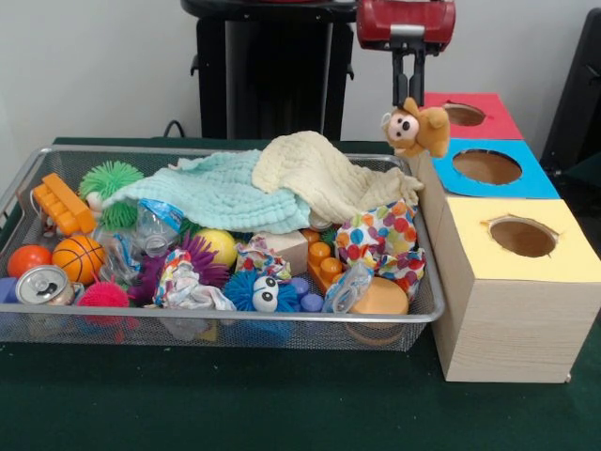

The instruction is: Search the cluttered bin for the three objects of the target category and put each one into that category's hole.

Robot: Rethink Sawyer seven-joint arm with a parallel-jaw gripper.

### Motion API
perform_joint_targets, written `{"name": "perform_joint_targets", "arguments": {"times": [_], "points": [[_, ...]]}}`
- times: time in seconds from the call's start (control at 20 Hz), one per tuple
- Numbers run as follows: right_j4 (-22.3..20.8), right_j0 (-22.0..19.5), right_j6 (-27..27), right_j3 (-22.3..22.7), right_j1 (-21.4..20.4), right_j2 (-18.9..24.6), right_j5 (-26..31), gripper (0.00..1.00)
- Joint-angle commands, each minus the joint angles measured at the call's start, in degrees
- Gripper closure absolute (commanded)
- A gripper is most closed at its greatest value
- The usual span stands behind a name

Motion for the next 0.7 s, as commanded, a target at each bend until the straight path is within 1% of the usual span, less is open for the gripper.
{"name": "perform_joint_targets", "arguments": {"times": [0.05, 0.2, 0.5, 0.7], "points": [[4.4, 1.1, 11.6, 1.3, -2.7, 0.1, 5.6, 1.0], [5.3, 1.8, 12.5, 2.6, -2.0, -0.1, 5.1, 1.0], [7.0, 2.7, 15.8, 5.3, 1.6, 0.6, 1.6, 1.0], [7.8, 3.1, 17.6, 6.4, 5.1, 1.2, -0.4, 1.0]]}}
